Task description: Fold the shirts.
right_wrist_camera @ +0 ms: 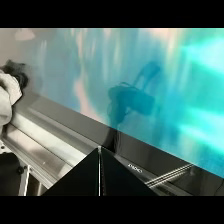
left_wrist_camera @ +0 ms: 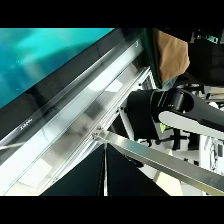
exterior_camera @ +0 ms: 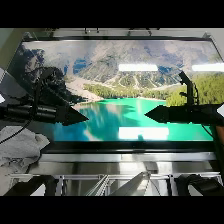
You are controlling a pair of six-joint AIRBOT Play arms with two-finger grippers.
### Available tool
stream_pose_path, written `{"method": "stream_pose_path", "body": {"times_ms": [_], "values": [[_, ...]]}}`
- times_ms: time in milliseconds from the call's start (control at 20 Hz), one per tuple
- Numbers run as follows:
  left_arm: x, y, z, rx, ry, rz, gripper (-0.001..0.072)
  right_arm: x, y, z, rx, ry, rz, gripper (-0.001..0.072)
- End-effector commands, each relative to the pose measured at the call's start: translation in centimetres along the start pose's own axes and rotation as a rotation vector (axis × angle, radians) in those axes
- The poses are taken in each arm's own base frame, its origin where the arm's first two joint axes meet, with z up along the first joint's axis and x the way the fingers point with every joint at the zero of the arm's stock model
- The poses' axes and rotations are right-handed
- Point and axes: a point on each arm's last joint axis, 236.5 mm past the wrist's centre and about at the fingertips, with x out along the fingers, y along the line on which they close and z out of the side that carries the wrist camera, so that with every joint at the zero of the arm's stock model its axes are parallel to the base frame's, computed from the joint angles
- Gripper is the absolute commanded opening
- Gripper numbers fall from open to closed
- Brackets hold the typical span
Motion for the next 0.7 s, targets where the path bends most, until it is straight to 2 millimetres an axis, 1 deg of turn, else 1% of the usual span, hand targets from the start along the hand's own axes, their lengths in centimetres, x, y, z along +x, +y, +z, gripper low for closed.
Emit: {"method": "stream_pose_path", "body": {"times_ms": [0,100,150,200,250,300,350,400,450,500,600,650], "values": [[0.0,0.0,0.0,0.002,0.000,0.001,0.0009,0.0,0.0,-0.1,0.001,0.003,0.000,0.0016],[-0.3,0.0,-0.1,0.006,0.005,0.006,0.0007,0.0,0.0,-0.1,0.001,0.002,0.000,0.0016],[-1.3,0.5,-0.1,0.018,0.020,0.045,0.0005,0.0,0.0,-0.1,0.001,0.003,0.000,0.0016],[-3.0,1.7,0.3,0.002,0.017,0.130,0.0004,0.0,0.0,-0.1,0.001,0.002,0.000,0.0016],[-5.8,3.7,1.1,-0.034,-0.010,0.263,0.0003,0.0,0.0,-0.1,0.001,0.002,0.000,0.0016],[-9.3,5.9,1.7,-0.081,-0.051,0.411,-0.0001,0.0,0.0,-0.1,0.001,0.003,0.000,0.0016],[-13.6,8.4,1.9,-0.129,-0.097,0.575,0.0010,0.0,0.0,0.0,0.000,0.002,0.000,0.0016],[-17.7,10.5,1.7,-0.199,-0.152,0.710,0.0243,0.0,0.0,-0.1,0.001,0.002,0.000,0.0016],[-21.9,12.6,0.9,-0.316,-0.228,0.829,0.0521,0.0,0.0,-0.1,0.001,0.002,0.000,0.0016],[-25.7,14.5,-0.1,-0.447,-0.331,0.909,0.0720,0.0,0.0,-0.1,0.000,0.002,0.000,0.0016],[-30.4,17.1,-1.9,-0.613,-0.473,0.954,0.0720,0.0,0.0,0.0,0.001,0.001,-0.001,0.0016],[-32.1,18.6,-2.7,-0.699,-0.530,0.953,0.0720,0.0,0.0,0.0,0.001,0.000,0.000,0.0016]]}}
